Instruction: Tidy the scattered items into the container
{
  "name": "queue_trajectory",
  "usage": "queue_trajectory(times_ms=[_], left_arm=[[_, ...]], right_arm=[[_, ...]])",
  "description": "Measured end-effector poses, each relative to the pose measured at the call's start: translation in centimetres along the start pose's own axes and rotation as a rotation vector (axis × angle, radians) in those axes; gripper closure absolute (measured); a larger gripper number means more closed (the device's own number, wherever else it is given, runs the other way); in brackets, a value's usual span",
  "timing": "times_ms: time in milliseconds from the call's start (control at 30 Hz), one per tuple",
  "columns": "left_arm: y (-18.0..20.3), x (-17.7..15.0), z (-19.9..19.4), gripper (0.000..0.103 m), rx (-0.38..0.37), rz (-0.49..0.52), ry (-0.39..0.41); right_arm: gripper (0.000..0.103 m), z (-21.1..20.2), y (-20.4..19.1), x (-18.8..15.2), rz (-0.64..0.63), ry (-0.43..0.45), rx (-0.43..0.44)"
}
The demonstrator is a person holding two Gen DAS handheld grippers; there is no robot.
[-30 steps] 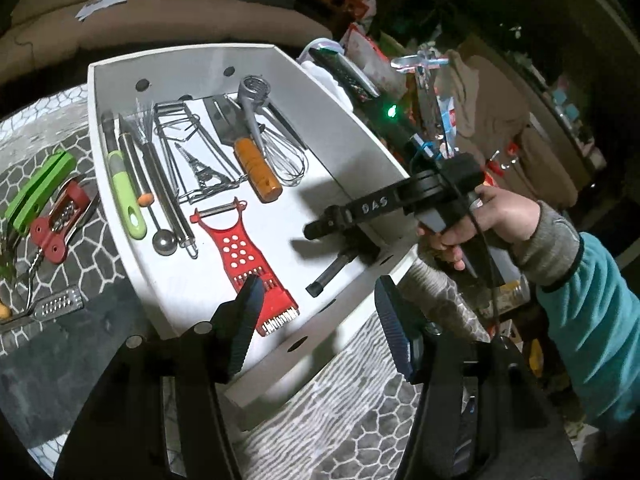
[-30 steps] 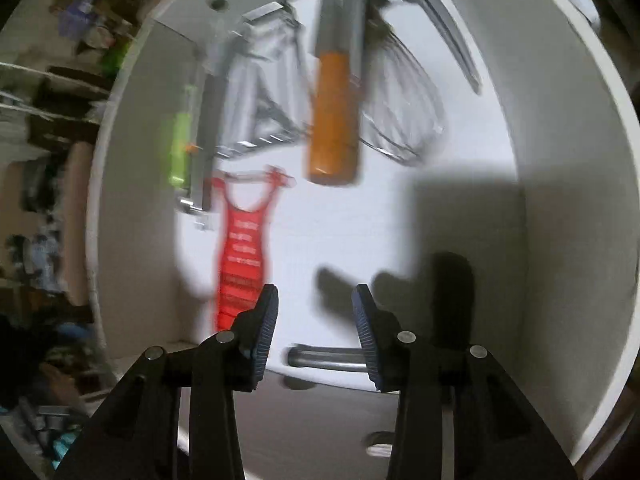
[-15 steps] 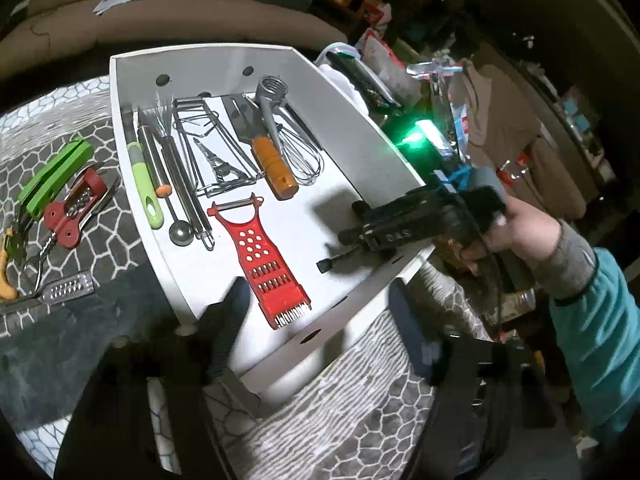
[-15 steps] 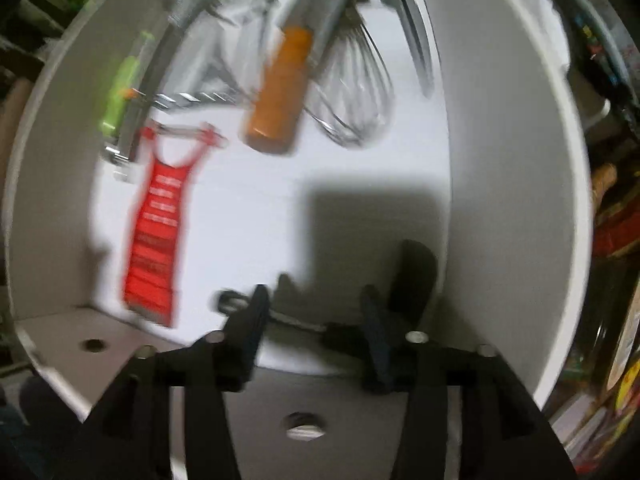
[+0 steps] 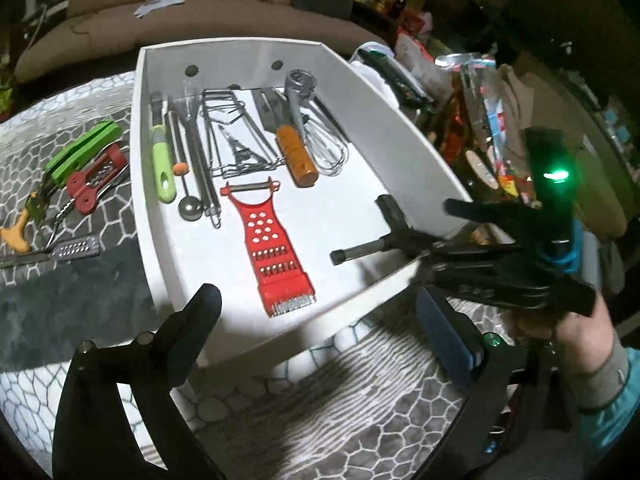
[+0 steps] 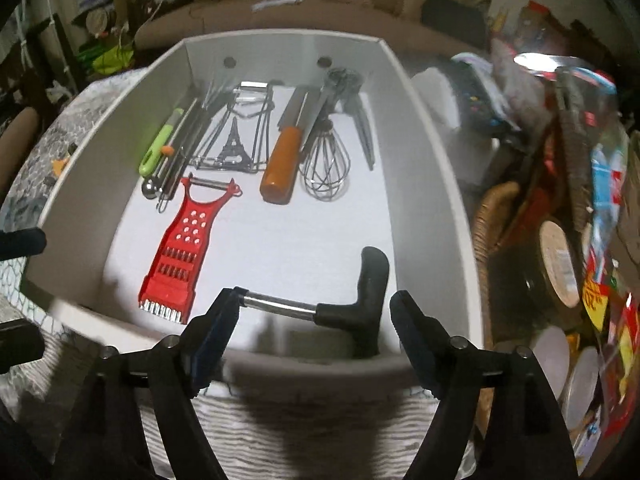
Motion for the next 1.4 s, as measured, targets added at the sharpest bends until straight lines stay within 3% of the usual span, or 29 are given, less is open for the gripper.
queue_trajectory(times_ms=[233, 600, 1100, 1400], left_arm=[[-1.0, -0.5, -0.1, 0.004, 0.076, -0.056, 0.013], [0.2, -0.8, -2.0, 0.004, 0.105, -0.040, 0.025], [3.4, -3.0, -9.1, 0.004, 0.124, 0.016, 0.094], [1.5, -5.9, -14.0, 0.004, 0.207, 0.067, 0.144]], right_arm=[[0.019, -1.1, 0.3, -0.4, 0.057, 0.060, 0.000], [0.019, -4.8, -0.7, -1.0, 0.065, 0.111, 0.039], [0.019, -13.1, -4.8, -2.9, -0.004, 0.217, 0.053], [0.019, -15.6, -10.4, -4.8, -0.040, 0.256, 0.116]])
Point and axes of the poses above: each gripper's, at about its wrist camera, not at the fingertips, and z roughly the way its jaws point, y to its right, x to its top, the point moved 10 cm from there along z, roughly the way its jaws point, and after that the axes turned 3 degrees about y, right-handed, at the moved point
